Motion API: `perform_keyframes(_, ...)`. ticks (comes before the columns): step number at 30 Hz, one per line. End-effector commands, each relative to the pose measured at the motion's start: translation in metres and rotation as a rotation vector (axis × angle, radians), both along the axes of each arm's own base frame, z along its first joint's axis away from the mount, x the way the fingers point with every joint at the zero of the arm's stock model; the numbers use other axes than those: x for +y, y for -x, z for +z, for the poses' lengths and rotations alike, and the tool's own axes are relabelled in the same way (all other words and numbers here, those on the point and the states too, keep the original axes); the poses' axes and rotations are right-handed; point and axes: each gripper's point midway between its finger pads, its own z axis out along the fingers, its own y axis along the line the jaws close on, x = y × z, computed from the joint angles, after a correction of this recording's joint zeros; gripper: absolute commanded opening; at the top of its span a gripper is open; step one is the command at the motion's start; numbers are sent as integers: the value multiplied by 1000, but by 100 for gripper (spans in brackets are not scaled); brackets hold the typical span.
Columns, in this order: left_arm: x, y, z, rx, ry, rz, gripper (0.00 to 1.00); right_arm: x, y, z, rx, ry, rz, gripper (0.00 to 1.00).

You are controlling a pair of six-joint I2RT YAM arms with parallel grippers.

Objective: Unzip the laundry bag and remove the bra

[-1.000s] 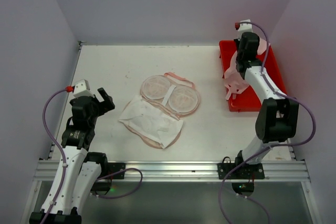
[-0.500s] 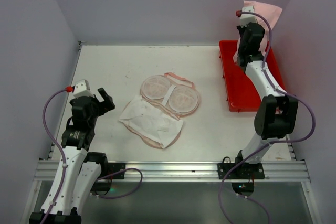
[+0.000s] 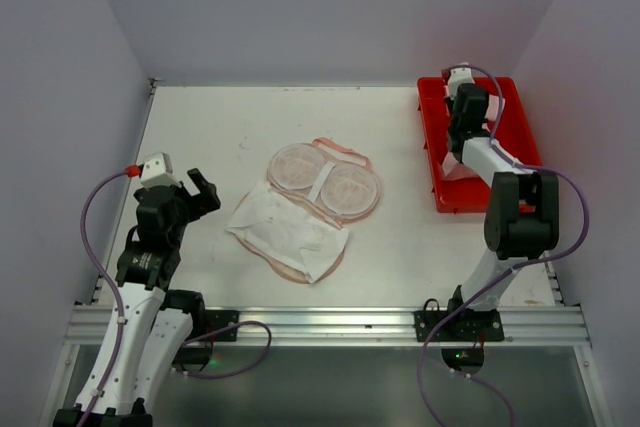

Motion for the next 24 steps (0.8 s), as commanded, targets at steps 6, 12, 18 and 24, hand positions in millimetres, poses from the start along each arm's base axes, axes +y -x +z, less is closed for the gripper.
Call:
perform_keyframes(6,-2,1,7,-27,-9,-11,100,5,-9,1,-9,-69,4,0)
perform_keyframes(12,-3,1,7,-28,-8,-19,100,6,-11,10,6,-147,-51,73)
perform_keyframes(18,-4,0,6,-25,-5,-24,100,47,3,61,-30,-257,-59,95)
perform_keyframes(24,-6,-1,1,-3,-4,-33,100,200,58,58,140,-441,324,98)
